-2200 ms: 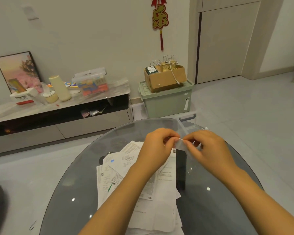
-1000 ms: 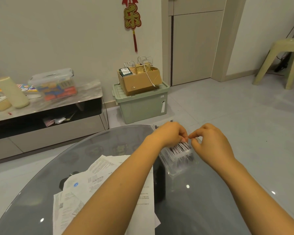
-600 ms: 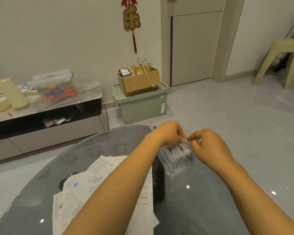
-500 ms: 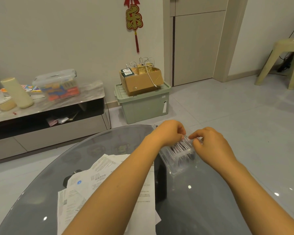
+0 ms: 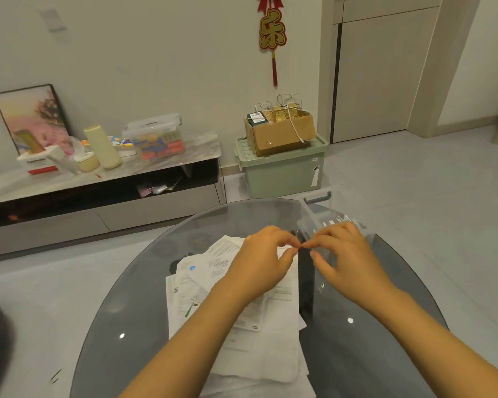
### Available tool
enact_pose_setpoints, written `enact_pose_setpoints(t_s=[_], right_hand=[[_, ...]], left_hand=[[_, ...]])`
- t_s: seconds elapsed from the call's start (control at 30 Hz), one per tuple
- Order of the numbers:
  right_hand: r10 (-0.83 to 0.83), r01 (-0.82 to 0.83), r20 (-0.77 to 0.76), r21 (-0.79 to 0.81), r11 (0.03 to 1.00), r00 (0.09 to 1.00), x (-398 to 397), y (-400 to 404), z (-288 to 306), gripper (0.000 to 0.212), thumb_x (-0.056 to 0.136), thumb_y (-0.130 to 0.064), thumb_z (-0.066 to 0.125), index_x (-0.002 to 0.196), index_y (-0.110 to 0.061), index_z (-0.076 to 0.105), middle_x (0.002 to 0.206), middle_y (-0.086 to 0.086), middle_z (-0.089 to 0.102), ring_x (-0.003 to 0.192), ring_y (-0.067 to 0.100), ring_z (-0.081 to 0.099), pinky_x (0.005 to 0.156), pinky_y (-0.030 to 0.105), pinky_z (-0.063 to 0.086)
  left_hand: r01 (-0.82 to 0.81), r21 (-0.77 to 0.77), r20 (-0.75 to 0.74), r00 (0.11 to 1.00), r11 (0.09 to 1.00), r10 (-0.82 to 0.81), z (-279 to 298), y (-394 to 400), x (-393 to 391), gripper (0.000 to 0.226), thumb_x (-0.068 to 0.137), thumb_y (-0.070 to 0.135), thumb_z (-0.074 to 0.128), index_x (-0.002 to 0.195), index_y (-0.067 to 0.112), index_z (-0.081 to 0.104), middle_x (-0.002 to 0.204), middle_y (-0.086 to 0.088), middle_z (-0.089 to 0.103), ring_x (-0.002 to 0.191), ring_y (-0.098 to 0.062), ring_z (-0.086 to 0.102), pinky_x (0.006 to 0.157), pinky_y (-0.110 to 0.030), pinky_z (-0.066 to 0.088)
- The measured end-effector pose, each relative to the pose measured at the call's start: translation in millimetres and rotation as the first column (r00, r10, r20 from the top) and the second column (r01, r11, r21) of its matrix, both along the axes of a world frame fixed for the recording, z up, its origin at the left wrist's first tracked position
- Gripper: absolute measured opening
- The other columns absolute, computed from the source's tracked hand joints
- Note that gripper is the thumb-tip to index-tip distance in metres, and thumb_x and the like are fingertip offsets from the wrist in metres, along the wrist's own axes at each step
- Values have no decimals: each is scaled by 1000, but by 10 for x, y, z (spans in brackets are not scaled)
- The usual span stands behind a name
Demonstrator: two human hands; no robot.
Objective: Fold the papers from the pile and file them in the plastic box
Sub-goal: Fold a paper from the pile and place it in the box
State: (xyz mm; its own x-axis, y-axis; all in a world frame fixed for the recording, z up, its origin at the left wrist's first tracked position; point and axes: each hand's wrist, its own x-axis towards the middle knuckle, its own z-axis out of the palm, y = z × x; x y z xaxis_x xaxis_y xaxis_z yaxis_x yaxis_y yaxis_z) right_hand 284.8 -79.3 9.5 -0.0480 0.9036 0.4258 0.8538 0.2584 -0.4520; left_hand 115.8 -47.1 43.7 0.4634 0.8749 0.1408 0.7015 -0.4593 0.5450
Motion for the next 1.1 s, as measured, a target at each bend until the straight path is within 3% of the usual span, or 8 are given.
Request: enact_pose_setpoints(t_s=[0.3, 0.43, 0.57, 0.73, 0.83, 0.93, 1.0, 1.1], right_hand=[[224, -215, 49, -148, 965, 973, -430, -200, -295, 25, 89, -26, 59, 113, -27, 65, 111, -14, 58, 110, 9, 44, 86, 14, 30], [269, -260, 22, -190, 947, 963, -518, -198, -370, 31, 87, -29, 61, 118, -29, 63, 113, -15, 58, 112, 7, 45, 93, 20, 38], [315, -291, 72, -235, 927, 946, -552, -161, -449, 38, 86, -40, 61, 123, -33, 58, 120, -17, 57, 116, 7, 45, 98, 20, 35], [405, -361, 116, -282, 889, 907, -576, -132, -520, 52, 79, -59, 56, 127, -39, 53, 131, -18, 47, 125, 3, 36, 105, 19, 25], [418, -380, 102, -268, 885, 903, -596, -125, -547, 50, 76, -64, 46, 116, -39, 62, 126, -12, 55, 119, 10, 45, 99, 23, 31], [402, -384, 40, -218, 897, 915, -610, -112, -550, 38, 80, -53, 46, 95, -31, 74, 106, -10, 68, 100, 15, 60, 86, 30, 47], [378, -378, -47, -217, 900, 925, -617, -115, -525, 30, 84, -46, 53, 95, -26, 73, 104, -12, 68, 100, 11, 60, 89, 29, 46], [351, -377, -144, -257, 890, 925, -583, -147, -484, 15, 90, -32, 57, 94, -22, 67, 97, -11, 66, 92, 3, 56, 83, 22, 43]], left_hand=[[-151, -48, -105, 984, 987, 145, -423, -555, -853, 30, 93, 30, 54, 123, 30, 55, 127, 14, 51, 121, -8, 45, 107, -30, 32], [-194, -83, -236, 957, 977, 170, -611, -605, -1029, 60, 93, 42, 49, 146, 28, 25, 155, 10, 18, 144, -9, 11, 118, -34, 9], [-160, -147, -326, 939, 976, 105, -697, -568, -1037, 74, 92, 51, 47, 150, 28, 7, 158, 9, -5, 144, -5, -10, 118, -36, -9], [-115, -17, -366, 925, 993, 100, -728, -530, -1042, 60, 94, 50, 44, 147, 33, 22, 157, 9, 13, 144, -5, 5, 114, -30, -10], [-82, 74, -327, 939, 994, 102, -704, -514, -1066, 41, 96, 45, 44, 136, 36, 44, 146, 14, 36, 134, -2, 25, 108, -22, -1], [-68, 96, -198, 977, 993, 85, -688, -530, -1096, 26, 95, 40, 47, 114, 35, 64, 127, 20, 51, 110, 21, 26, 102, -16, 8], [-82, 49, -98, 991, 995, 86, -664, -558, -1095, 17, 92, 39, 54, 98, 32, 68, 118, 23, 53, 101, 33, 17, 103, -18, 13], [-82, -48, 45, 995, 995, 84, -612, -567, -1082, 14, 83, 38, 67, 74, 39, 56, 107, 28, 59, 105, 27, 34, 104, -20, 23]])
